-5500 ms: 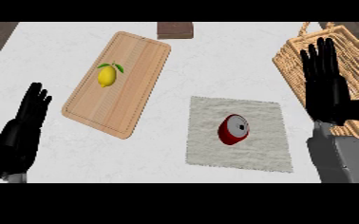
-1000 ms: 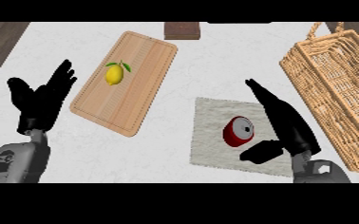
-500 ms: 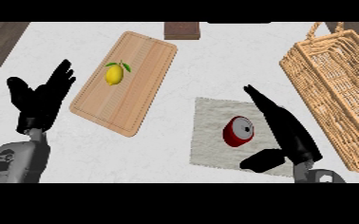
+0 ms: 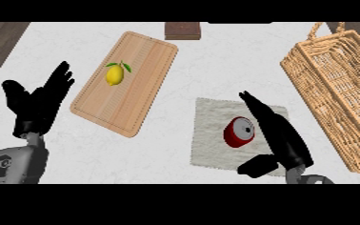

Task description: Pick the can from the placemat and place it in the basket

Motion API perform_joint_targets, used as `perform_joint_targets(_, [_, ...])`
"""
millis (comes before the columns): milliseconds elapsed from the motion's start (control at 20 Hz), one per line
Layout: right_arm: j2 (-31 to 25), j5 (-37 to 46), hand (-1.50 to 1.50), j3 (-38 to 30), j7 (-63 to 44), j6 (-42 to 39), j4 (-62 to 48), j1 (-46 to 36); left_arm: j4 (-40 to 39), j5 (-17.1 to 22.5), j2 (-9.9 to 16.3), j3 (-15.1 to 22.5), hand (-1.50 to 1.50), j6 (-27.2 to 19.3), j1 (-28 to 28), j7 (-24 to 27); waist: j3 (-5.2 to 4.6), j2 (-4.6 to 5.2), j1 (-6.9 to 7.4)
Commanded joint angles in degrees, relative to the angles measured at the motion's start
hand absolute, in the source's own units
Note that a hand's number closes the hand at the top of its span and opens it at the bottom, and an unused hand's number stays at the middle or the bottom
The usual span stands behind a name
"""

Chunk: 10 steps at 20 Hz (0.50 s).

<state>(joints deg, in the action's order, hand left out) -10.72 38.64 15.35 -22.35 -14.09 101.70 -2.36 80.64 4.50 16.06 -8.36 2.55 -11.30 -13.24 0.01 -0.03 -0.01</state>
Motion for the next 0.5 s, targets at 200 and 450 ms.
perform_joint_targets(200, [2.2,6.7,-1.5,1.0,3.6,3.3,-7.7,-0.7,4.6,-1.6,-2.6,0.9,0.0,-0.6,2.7,-1.6,0.0,0.0,0.12])
perform_joint_targets(450, [2.3,10.0,1.5,2.5,4.4,1.2,-13.5,-6.2,2.5,-1.7,-1.2,-0.7,0.0,1.0,3.2,0.8,-0.01,0.04,0.24])
